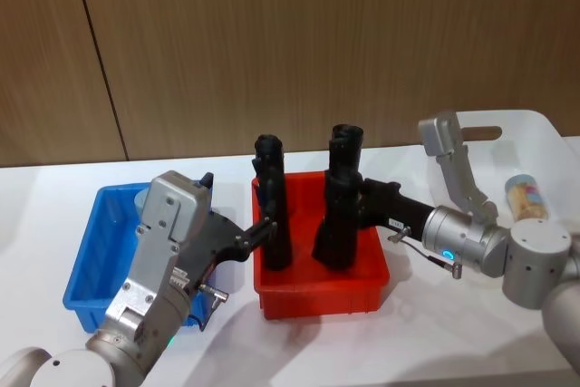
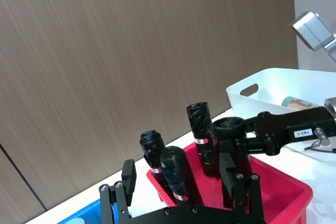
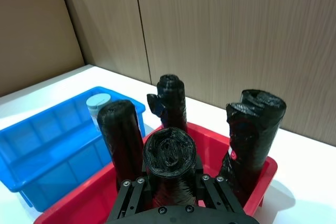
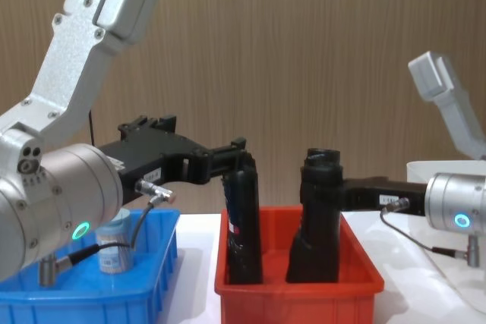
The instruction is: Pick the cotton swabs from the blue box and place them into the white box.
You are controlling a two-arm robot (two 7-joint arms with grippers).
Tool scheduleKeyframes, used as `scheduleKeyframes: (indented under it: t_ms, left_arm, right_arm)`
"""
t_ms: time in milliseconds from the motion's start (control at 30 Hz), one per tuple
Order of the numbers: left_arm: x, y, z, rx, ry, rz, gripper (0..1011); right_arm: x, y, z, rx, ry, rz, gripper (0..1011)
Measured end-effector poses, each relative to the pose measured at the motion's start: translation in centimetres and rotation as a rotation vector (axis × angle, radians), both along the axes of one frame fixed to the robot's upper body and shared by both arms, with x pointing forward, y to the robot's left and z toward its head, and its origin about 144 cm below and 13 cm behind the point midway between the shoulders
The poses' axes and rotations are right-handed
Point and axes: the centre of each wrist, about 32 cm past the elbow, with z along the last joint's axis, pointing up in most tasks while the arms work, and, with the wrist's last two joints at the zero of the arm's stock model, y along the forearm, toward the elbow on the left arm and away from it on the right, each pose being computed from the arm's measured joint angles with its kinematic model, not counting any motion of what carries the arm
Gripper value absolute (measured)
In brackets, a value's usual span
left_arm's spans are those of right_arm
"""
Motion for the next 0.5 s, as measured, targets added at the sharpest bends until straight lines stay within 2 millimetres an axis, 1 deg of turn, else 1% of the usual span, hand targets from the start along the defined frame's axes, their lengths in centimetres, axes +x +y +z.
scheduleKeyframes:
  t_ms: [200, 500]
  left_arm:
    - [0.0, 0.0, 0.0, 0.0, 0.0, 0.0, 1004]
    - [0.0, 0.0, 0.0, 0.0, 0.0, 0.0, 1004]
  right_arm:
    - [-0.4, -0.1, 0.7, 0.007, -0.015, -0.004, 394]
    - [-1.5, -0.4, 2.8, 0.022, -0.061, -0.019, 355]
